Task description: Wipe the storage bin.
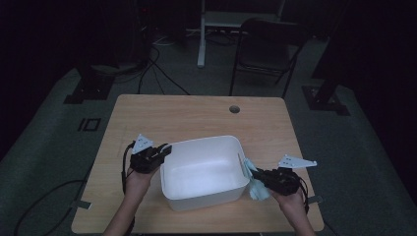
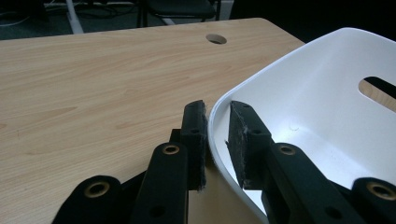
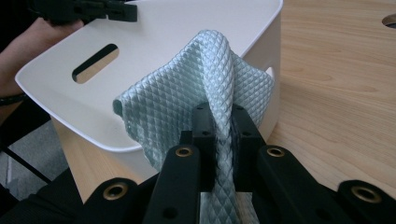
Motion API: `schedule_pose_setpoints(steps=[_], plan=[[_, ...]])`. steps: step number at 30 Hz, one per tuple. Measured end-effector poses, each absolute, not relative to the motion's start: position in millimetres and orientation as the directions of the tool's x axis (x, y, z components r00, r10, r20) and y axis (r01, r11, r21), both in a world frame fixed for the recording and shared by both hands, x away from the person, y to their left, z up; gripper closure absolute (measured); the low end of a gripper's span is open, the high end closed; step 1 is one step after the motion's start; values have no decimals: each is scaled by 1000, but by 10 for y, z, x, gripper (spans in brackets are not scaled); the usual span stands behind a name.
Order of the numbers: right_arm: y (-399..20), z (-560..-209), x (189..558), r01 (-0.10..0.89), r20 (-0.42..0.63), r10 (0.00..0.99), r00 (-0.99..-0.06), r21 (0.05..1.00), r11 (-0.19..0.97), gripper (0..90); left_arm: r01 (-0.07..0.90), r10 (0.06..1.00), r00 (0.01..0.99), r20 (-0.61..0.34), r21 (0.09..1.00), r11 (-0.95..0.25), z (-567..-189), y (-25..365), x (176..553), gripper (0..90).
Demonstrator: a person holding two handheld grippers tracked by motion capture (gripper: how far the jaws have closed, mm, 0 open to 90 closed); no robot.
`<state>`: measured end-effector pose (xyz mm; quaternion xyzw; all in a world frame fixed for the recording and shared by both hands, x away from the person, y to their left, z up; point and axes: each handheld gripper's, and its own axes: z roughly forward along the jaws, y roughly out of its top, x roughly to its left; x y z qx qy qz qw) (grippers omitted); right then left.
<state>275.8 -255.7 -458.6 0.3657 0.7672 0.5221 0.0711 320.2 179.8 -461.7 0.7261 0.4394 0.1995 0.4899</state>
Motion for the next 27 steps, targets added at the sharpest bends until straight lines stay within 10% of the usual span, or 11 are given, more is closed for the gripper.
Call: schedule_pose_setpoints(steps=[27], plan=[[-2476, -4689, 2849, 511, 275, 667, -692, 840, 183, 836, 443, 836, 530, -142, 887, -130, -4619, 1792, 3197, 764]])
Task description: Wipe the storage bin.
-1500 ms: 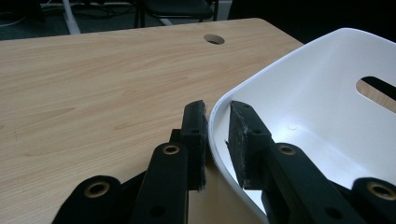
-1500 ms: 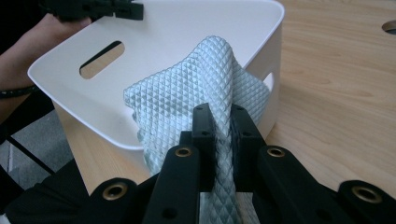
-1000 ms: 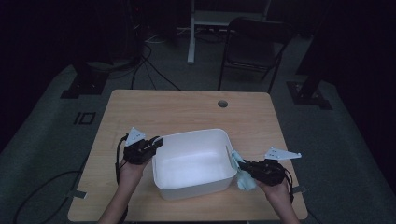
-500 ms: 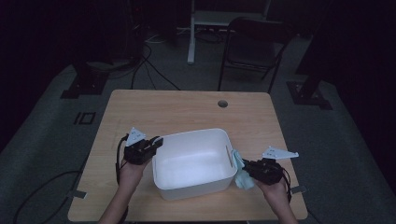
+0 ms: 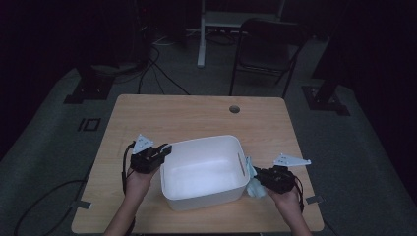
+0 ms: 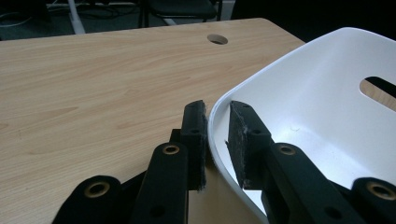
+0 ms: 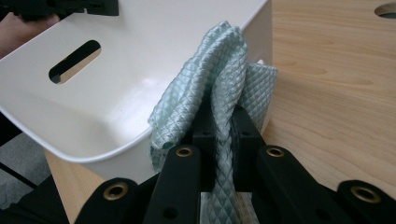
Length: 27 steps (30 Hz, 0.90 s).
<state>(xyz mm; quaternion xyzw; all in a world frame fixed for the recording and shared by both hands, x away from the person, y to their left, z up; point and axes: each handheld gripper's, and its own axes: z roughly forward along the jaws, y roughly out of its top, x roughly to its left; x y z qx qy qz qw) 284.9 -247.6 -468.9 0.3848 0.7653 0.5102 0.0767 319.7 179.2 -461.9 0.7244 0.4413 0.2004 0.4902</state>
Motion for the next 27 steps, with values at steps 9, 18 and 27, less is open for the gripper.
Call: schedule_pose_setpoints(steps=[9, 18, 27], plan=[[-2445, -4748, 2908, 529, 260, 681, -685, 820, 218, 835, 444, 836, 529, -145, 887, -127, -4619, 1794, 3198, 763], [-2473, -4702, 2989, 516, 282, 664, -693, 837, 182, 835, 444, 833, 533, -147, 887, -128, -4620, 1794, 3201, 763], [-2450, -4778, 3119, 547, 296, 661, -689, 811, 207, 835, 446, 834, 532, -148, 886, -128, -4620, 1794, 3203, 763]])
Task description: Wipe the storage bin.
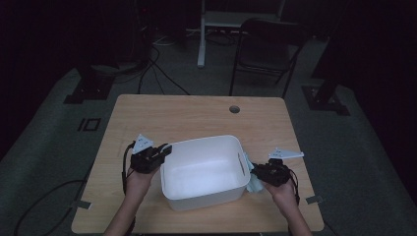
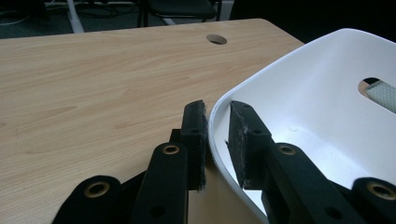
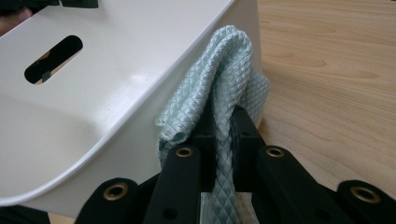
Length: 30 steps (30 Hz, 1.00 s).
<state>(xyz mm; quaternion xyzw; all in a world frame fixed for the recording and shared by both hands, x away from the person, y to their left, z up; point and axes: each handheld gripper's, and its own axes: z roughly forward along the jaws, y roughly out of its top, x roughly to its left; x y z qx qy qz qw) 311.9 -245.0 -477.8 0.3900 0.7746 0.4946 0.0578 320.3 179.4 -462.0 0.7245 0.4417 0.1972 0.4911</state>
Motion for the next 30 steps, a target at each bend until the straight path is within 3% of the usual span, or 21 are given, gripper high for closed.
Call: schedule_pose_setpoints(steps=[30], plan=[[-2456, -4634, 3390, 536, 300, 635, -712, 816, 216, 834, 446, 829, 544, -132, 882, -153, -4607, 1770, 3211, 765]])
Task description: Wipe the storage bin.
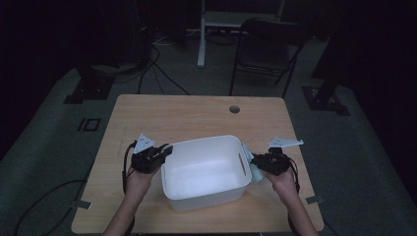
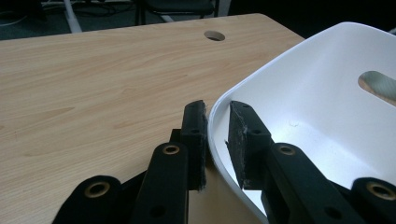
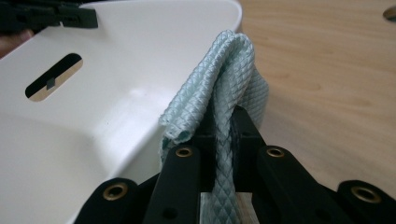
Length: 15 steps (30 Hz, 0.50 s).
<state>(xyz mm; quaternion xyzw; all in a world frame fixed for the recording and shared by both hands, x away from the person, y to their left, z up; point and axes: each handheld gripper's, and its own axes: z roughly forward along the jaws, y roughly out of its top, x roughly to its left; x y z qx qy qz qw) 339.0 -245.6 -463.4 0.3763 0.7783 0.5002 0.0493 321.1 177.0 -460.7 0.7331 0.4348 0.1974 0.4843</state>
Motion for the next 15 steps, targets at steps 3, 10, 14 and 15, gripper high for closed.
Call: schedule_pose_setpoints(steps=[3, 10, 14, 15], plan=[[-2427, -4625, 3429, 526, 281, 635, -719, 817, 234, 835, 447, 831, 541, -128, 881, -156, -4604, 1764, 3212, 765], [-2433, -4652, 3522, 538, 285, 633, -720, 805, 250, 834, 445, 827, 547, -129, 882, -157, -4607, 1764, 3214, 765], [-2427, -4581, 3578, 517, 276, 624, -731, 820, 244, 836, 445, 828, 545, -127, 881, -158, -4605, 1752, 3215, 765], [-2417, -4598, 3594, 525, 283, 624, -728, 815, 243, 836, 446, 829, 545, -127, 881, -158, -4605, 1752, 3215, 765]])
